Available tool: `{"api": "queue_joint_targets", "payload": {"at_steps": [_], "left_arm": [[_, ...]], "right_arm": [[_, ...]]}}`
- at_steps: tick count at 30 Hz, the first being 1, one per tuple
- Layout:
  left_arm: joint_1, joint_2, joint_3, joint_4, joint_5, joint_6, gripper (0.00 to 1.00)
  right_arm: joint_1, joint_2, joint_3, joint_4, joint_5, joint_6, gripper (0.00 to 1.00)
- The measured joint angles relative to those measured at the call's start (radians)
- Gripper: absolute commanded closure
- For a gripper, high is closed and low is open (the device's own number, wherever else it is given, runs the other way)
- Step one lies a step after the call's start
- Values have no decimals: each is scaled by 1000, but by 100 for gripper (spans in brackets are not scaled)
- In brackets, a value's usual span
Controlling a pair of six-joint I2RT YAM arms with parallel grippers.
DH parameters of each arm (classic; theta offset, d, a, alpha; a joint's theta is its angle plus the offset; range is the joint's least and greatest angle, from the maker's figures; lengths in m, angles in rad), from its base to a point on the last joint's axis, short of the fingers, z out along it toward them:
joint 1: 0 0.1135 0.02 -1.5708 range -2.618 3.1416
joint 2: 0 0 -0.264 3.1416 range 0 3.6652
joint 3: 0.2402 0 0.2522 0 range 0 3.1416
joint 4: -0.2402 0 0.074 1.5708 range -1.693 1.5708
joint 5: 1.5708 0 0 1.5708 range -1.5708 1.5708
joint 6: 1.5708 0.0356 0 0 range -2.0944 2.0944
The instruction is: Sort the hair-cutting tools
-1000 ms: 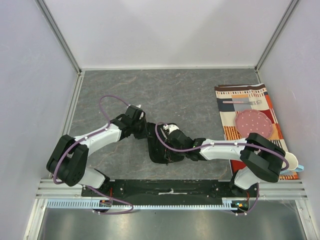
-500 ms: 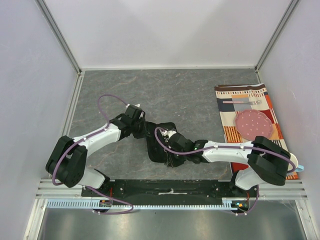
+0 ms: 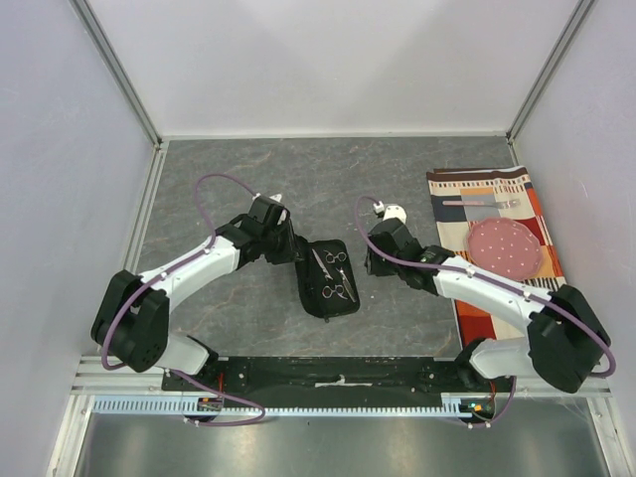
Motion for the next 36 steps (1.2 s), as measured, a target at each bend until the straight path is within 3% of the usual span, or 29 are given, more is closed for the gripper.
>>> {"api": "queue_joint_targets", "payload": {"at_steps": [3, 5, 7, 15, 23, 31, 32, 33, 35, 36], "left_arm": [[1, 0, 5, -7, 0, 16, 69], [1, 0, 7, -18, 0, 24, 68], [1, 0, 9, -28, 0, 31, 68], [1, -35, 8, -55, -3, 39, 61], [1, -249, -76, 47, 0, 34, 58], [1, -245, -151, 126, 8, 25, 59], [1, -247, -150, 124, 0, 25, 60], [0, -254, -149, 111, -23, 25, 76], [1, -278, -146, 66, -82, 21, 96], [1, -293, -144, 41, -113, 19, 98]], "right_arm": [[-55, 38, 0, 5, 29, -23, 79], [-80, 90, 0, 20, 34, -30, 94], [-100, 134, 0, 31, 31, -40, 100], [-110, 250, -3, 106, -50, -45, 100], [-109, 310, -12, 240, -169, -33, 100], [-108, 331, -42, 359, -240, -11, 100], [-108, 331, -44, 364, -241, -11, 100], [-109, 331, -47, 370, -243, -11, 100], [-109, 332, -51, 383, -246, -11, 100], [-109, 332, -53, 388, -248, -10, 100]]}}
